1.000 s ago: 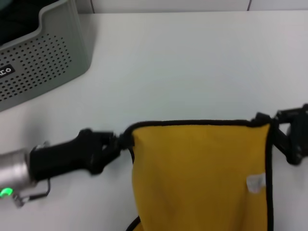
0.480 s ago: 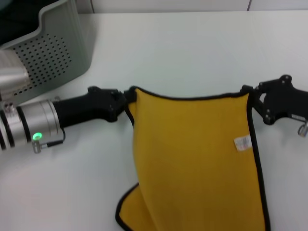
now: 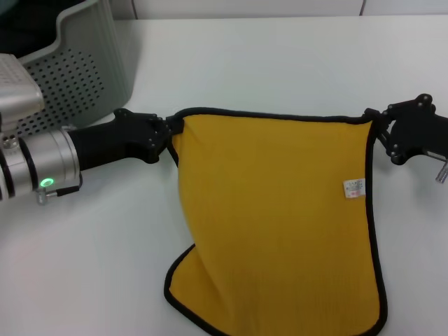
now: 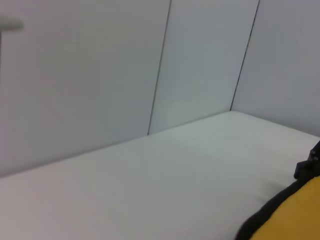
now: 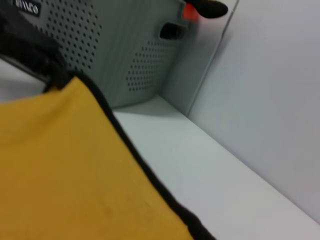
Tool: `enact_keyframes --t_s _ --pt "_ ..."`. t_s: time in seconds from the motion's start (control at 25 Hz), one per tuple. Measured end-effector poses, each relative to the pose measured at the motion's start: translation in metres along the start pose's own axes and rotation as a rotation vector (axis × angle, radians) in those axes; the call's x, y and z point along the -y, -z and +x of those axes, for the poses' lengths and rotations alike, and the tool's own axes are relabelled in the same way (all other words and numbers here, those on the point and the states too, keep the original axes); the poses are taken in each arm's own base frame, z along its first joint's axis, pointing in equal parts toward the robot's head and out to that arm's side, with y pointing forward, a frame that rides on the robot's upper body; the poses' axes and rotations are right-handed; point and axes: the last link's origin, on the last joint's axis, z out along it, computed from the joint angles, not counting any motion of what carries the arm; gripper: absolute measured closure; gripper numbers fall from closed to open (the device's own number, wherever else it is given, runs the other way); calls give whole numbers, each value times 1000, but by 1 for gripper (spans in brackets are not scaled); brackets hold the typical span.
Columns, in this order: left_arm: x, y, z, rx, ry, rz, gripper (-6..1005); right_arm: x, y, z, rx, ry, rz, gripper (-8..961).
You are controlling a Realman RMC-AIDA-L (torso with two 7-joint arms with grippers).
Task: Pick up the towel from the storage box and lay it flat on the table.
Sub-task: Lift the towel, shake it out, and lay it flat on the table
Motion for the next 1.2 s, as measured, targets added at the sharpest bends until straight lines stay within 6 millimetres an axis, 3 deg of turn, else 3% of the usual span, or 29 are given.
enact_keyframes --t_s 0.36,0.72,1.08,1.2 --pt "-3 2 10 7 -113 4 968 4 -2 -3 7 53 33 827" --pt "3 -21 9 132 -254 114 967 6 -6 -9 20 93 33 816" --pt "-5 -42 36 190 -409 124 959 7 -13 -9 -12 108 44 805" --pt "-10 -51 34 250 -459 152 951 6 -17 -10 -20 110 44 802"
